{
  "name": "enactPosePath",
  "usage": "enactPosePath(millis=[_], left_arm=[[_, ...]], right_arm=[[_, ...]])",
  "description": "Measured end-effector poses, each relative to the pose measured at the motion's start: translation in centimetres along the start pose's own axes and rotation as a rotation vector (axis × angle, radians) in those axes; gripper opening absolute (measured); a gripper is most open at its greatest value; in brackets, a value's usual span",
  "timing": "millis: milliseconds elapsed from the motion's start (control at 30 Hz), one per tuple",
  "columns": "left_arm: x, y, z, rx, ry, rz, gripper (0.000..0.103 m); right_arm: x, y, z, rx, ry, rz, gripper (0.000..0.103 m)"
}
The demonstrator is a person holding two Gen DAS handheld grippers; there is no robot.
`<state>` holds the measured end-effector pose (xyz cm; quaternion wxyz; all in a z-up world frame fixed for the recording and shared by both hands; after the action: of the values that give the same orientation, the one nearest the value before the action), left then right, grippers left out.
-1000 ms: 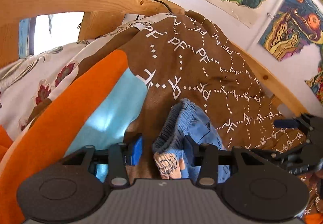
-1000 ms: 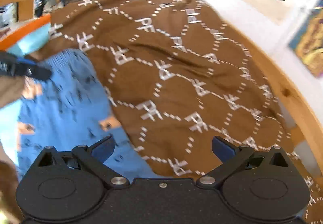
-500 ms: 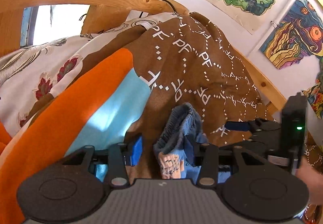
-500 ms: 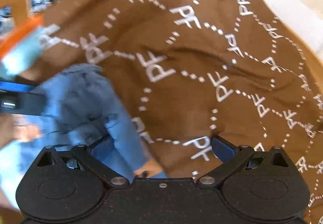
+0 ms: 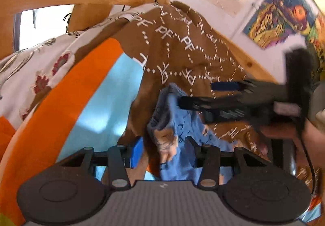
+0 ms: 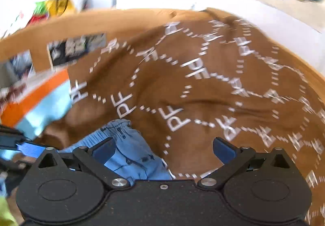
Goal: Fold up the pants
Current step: 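Lift the folded blue pants with the left gripper and carry them across the bed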
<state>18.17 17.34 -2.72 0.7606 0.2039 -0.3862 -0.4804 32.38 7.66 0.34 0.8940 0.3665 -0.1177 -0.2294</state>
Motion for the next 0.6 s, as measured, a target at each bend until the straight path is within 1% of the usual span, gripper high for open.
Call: enactPosePath(millis=[67, 100, 133, 200, 267, 300, 433, 533, 600], left_arm=[[0.1, 0.0, -0.5, -0.004, 0.011, -0.015, 0.049], [0.2, 0.0, -0.6, 0.0, 0.01, -0.018, 0.049], [0.3, 0.0, -0.7, 0.002, 0.011, -0.023, 0.049], [0.4, 0.0, -0.8, 0.005, 0.016, -0.03, 0.05], [0.5, -0.1, -0.9, 0.008, 0.017, -0.026, 0.05], [0.6, -0.1, -1.0, 0.01, 0.017, -0.025, 0.05], [0.5, 0.0, -1.4, 0.019, 0.02, -0.003, 0.05], [0.3, 0.2, -2.4, 0.055, 0.026, 0.063, 0.05], [0.4, 0.0, -2.8, 0.096, 0.032, 0.088, 0.05]], right_arm=[[0.7, 0.8, -2.2, -0.022, -0.026, -0.021, 0.102], [1.4, 1.3, -2.9, -0.013, -0.031, -0.065, 0.102], [1.9, 1.7, -3.2, -0.011, -0.036, -0.091, 0.102], [2.2, 2.1, -2.8, -0.01, -0.041, -0.083, 0.102], [2.5, 2.2, -1.3, 0.013, -0.061, -0.071, 0.102], [3.0, 2.0, -0.4, 0.024, -0.069, -0.091, 0.102], [4.7, 0.3, 3.2, 0.018, -0.067, -0.187, 0.102], [5.0, -2.3, 6.7, 0.007, -0.081, -0.236, 0.102], [4.5, -5.4, 9.2, -0.025, -0.117, -0.271, 0.102]])
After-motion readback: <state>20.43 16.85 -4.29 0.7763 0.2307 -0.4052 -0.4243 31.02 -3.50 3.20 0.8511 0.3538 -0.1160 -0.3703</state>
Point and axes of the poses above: each gripper's, at about its wrist camera, not at the fingertips, and z roughly against the way its jaws point, x to its right, y to its top, the point moved 6 cm from there along -z, roughly the way its jaws point, and after that the axes turned 4 degrees about y, right-handed, at the moved point
